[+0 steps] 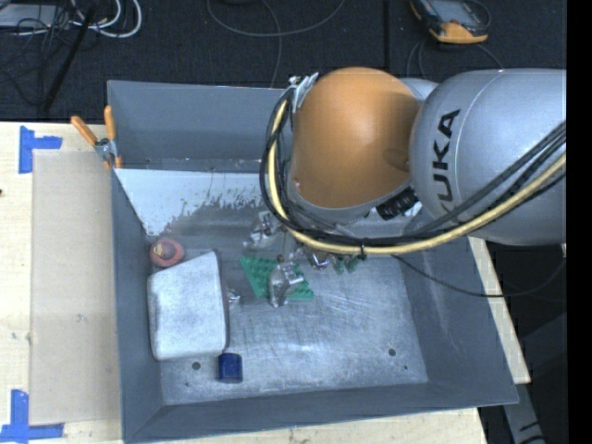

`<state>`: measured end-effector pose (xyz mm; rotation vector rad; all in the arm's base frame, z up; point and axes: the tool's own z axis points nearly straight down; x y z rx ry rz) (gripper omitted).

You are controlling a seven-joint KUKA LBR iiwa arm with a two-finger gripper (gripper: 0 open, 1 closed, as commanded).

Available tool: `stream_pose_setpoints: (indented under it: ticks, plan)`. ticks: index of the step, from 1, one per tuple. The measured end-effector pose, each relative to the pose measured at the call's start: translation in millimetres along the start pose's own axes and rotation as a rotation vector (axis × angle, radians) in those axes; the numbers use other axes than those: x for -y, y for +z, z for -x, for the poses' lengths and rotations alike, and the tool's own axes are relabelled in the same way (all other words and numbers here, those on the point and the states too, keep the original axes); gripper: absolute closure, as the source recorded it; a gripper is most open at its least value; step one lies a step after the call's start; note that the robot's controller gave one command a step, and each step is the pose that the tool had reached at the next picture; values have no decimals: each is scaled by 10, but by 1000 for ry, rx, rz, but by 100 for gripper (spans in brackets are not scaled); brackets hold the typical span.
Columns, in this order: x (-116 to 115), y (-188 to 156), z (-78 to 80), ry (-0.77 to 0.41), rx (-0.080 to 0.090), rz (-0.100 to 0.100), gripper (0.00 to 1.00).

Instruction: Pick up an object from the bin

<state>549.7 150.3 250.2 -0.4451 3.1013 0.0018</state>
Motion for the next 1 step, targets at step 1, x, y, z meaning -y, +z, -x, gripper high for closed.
stream_pose_setpoints:
  ticks: [1]
  plan:
    - [479,398,195,-84,-11,-1,100]
